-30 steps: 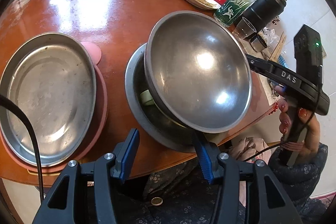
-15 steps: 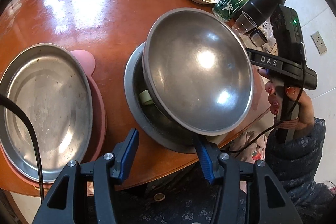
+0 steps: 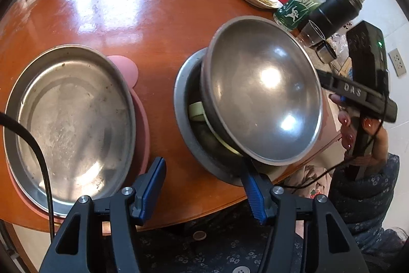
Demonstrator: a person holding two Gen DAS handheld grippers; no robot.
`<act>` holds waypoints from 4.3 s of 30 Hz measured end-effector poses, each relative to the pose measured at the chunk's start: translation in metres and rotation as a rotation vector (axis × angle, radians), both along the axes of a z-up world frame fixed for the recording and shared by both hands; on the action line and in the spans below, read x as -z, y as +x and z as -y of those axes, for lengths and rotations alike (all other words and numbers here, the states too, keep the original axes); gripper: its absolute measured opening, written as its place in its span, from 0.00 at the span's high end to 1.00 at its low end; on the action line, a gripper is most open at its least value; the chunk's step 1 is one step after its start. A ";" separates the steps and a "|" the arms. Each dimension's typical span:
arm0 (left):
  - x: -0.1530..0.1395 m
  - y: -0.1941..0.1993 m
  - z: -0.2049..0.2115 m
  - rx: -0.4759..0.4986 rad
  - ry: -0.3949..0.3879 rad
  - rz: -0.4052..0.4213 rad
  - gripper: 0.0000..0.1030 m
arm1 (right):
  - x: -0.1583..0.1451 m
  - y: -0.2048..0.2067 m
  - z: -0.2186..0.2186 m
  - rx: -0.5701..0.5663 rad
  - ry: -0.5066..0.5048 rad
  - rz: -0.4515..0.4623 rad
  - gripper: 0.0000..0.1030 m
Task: Organize plates and bowls
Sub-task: 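Close both grippers on the large steel bowl rim, then lift the nested bowl stack with both grippers over the steel pan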
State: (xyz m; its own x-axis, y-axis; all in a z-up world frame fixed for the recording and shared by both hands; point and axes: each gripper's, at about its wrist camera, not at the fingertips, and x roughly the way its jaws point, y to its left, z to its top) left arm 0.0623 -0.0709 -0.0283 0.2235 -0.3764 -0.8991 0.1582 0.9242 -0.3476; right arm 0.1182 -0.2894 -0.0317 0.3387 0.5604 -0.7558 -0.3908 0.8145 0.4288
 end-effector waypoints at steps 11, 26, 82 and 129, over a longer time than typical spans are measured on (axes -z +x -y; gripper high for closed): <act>0.000 -0.005 -0.009 -0.024 0.002 -0.020 0.43 | 0.003 -0.022 0.003 -0.029 -0.008 0.004 0.64; 0.007 -0.006 -0.019 -0.041 -0.103 -0.035 0.51 | 0.014 -0.012 0.013 -0.066 0.152 -0.072 0.81; -0.060 -0.042 -0.155 -0.165 -0.098 0.160 0.77 | -0.051 0.004 -0.140 -0.212 0.260 -0.016 0.96; -0.019 -0.045 -0.182 -0.168 -0.115 0.084 0.77 | -0.014 0.004 -0.168 -0.143 0.170 -0.064 0.88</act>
State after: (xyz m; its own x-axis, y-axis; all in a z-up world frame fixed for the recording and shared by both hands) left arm 0.0177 0.1114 -0.0090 0.3636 -0.4264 -0.8283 0.0383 0.8952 -0.4440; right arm 0.1221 -0.1217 -0.0175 0.2010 0.7204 -0.6638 -0.4646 0.6666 0.5829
